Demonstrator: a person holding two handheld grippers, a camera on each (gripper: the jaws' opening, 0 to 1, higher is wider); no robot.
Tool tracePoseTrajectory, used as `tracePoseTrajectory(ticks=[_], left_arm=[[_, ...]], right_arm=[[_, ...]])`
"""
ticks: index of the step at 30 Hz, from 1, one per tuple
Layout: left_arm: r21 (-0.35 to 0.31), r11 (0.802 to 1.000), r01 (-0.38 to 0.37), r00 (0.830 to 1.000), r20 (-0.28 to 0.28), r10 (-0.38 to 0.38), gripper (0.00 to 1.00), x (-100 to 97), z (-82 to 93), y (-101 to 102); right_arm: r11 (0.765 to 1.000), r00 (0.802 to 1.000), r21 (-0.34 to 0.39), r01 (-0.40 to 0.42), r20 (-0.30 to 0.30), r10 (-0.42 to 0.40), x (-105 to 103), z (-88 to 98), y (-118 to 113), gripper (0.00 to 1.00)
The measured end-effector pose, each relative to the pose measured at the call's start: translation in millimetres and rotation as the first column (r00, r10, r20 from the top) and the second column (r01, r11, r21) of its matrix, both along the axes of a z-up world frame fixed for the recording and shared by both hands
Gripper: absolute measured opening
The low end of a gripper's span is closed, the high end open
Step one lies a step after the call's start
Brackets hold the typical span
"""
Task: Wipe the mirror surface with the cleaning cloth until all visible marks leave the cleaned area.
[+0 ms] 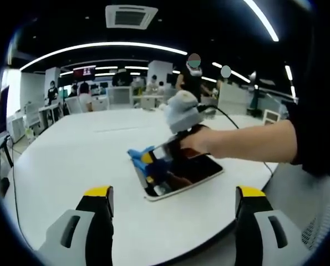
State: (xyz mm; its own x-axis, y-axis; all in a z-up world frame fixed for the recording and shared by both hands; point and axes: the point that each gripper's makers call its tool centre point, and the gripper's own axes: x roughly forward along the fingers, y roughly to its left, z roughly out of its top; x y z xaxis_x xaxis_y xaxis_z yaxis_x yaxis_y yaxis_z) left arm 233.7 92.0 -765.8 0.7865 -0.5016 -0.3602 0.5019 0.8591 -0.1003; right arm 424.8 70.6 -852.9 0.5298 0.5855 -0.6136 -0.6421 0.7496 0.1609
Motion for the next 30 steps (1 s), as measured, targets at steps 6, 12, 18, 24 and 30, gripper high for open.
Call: tracePoseTrajectory(ticks=[6, 12, 18, 24, 30], left_arm=[[0.002, 1.0, 0.004, 1.0, -0.004, -0.004, 0.91, -0.4, -0.6, -0.9], [-0.007, 1.0, -0.002, 1.0, 0.003, 0.002, 0.89, 0.3, 0.9, -0.4], [-0.014, 1.0, -0.005, 1.0, 0.008, 0.005, 0.88, 0.2, 1.9, 0.0], [-0.017, 1.0, -0.009, 1.0, 0.007, 0.009, 0.88, -0.4, 2.6, -0.1], [-0.016, 1.0, -0.01, 1.0, 0.007, 0.011, 0.88, -1.0, 3.2, -0.1]], right_arm=[[1.0, 1.0, -0.006, -0.026, 0.002, 0.026, -6.5, 0.2, 10.9, 0.01], [0.999, 0.999, -0.015, -0.043, 0.01, 0.043, -7.9, 0.4, 12.4, 0.01], [0.998, 0.998, -0.019, -0.061, 0.007, 0.061, -12.0, 0.0, 14.7, 0.01], [0.997, 0.997, -0.025, -0.075, 0.0, 0.075, -21.9, 0.1, 16.6, 0.01], [0.996, 0.996, -0.033, -0.089, 0.002, 0.089, -31.7, 0.6, 17.1, 0.01]])
